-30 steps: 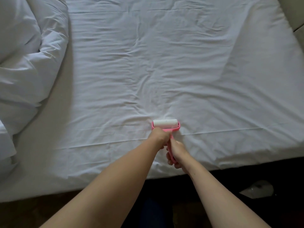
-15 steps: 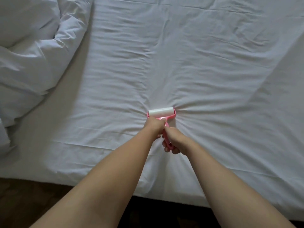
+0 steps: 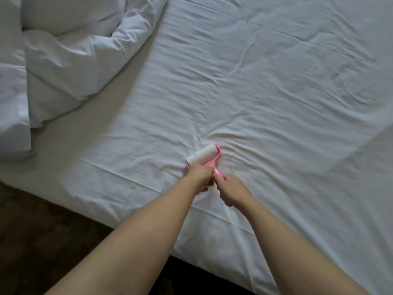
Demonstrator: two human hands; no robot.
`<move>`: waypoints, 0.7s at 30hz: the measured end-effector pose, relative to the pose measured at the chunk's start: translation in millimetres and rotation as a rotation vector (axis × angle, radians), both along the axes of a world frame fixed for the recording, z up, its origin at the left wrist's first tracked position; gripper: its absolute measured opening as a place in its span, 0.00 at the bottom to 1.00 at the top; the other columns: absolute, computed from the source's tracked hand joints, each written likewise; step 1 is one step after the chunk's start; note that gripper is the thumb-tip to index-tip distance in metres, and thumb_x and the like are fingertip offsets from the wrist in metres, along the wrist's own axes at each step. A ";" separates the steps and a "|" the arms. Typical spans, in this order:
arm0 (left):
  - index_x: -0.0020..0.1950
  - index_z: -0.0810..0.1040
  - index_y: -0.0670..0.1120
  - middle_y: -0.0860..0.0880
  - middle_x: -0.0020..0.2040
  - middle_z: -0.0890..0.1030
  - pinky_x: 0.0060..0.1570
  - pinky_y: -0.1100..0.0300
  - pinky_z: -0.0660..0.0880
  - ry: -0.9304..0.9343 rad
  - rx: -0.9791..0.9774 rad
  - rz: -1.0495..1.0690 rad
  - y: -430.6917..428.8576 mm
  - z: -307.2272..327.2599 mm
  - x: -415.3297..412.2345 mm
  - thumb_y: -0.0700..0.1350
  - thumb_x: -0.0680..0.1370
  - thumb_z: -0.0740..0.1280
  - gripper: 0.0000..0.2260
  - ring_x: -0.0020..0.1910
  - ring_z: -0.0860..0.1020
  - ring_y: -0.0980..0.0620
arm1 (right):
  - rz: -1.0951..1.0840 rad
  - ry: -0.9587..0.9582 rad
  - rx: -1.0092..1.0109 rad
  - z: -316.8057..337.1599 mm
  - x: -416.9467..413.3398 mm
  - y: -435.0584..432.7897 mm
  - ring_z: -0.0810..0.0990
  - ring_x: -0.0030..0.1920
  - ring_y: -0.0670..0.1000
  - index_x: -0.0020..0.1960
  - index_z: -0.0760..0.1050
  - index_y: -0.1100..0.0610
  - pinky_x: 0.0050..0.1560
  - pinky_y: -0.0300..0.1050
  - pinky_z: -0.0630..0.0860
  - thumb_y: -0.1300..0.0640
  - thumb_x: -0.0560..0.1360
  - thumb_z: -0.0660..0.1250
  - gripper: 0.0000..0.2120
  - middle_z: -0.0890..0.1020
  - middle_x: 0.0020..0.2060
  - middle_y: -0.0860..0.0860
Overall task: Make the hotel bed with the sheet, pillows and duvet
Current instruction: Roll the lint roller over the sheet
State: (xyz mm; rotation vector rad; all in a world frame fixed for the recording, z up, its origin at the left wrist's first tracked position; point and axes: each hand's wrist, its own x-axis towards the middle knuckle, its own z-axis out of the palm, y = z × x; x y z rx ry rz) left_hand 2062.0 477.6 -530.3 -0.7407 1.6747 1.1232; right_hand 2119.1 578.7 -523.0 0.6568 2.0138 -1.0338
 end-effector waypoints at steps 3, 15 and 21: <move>0.43 0.77 0.46 0.44 0.50 0.84 0.52 0.54 0.78 -0.032 0.000 0.026 0.1 1.0 1.2 0.43 0.77 0.61 0.07 0.51 0.82 0.49 | 0.023 -0.098 -0.021 3.6 -5.7 -0.4 0.72 0.25 0.52 0.39 0.67 0.54 0.31 0.43 0.64 0.34 0.78 0.46 0.26 0.74 0.28 0.51; 0.49 0.78 0.44 0.45 0.49 0.84 0.52 0.53 0.79 0.067 -0.069 0.111 -17.1 -16.1 -57.9 0.48 0.79 0.62 0.09 0.49 0.83 0.50 | 0.053 -0.123 -0.092 -14.8 -73.8 -22.1 0.71 0.26 0.52 0.51 0.68 0.58 0.24 0.37 0.61 0.42 0.81 0.45 0.22 0.74 0.32 0.56; 0.43 0.77 0.44 0.46 0.47 0.83 0.51 0.54 0.78 -0.017 -0.076 0.012 -1.9 0.5 -32.1 0.45 0.79 0.61 0.08 0.49 0.82 0.50 | 0.087 -0.216 -0.072 -9.5 -45.9 -4.8 0.73 0.29 0.53 0.55 0.68 0.58 0.29 0.41 0.63 0.37 0.80 0.44 0.27 0.76 0.34 0.56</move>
